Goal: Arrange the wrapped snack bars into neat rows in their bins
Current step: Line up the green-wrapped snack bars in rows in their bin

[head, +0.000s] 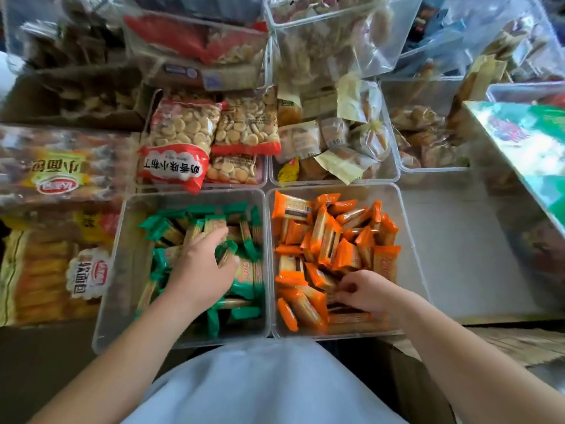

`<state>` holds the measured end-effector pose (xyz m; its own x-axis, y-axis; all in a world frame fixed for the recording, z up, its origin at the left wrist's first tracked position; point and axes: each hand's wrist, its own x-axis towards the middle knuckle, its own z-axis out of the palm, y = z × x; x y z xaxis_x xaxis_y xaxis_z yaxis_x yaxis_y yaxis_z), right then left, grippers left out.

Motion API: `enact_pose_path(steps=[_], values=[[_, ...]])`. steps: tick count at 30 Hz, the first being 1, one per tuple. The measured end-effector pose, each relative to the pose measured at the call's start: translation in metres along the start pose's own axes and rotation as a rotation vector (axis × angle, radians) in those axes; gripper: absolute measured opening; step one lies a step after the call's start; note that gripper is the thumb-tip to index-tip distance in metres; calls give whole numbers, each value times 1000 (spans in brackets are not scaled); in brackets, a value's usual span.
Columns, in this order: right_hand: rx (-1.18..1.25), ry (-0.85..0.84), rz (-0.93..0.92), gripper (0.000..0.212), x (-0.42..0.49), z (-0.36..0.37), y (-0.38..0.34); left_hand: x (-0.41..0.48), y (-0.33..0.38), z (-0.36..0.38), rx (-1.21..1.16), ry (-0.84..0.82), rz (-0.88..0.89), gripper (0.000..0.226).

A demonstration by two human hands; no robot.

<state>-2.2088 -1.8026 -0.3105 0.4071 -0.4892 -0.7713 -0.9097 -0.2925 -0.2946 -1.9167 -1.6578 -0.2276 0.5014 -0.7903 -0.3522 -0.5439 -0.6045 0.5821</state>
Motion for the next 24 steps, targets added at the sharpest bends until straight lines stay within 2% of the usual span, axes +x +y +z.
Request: enact_pose_path(steps=[3, 5, 9, 12, 18, 24], values=[[84, -67, 44, 32, -6, -4, 2, -10, 18, 14, 6, -6, 107, 56], [86, -76, 54, 33, -7, -5, 3, -17, 31, 26, -42, -74, 169, 55], [122, -67, 78, 31, -4, -5, 6, -26, 43, 51, 13, -241, 306, 51], [221, -156, 134, 38, -6, -15, 3, -27, 44, 62, 34, -270, 329, 49], [243, -154, 100, 57, -1, -18, 10, -21, 42, 75, 109, -289, 361, 43], [112, -272, 128, 49, 8, -10, 4, -11, 47, 88, 124, -337, 385, 39]])
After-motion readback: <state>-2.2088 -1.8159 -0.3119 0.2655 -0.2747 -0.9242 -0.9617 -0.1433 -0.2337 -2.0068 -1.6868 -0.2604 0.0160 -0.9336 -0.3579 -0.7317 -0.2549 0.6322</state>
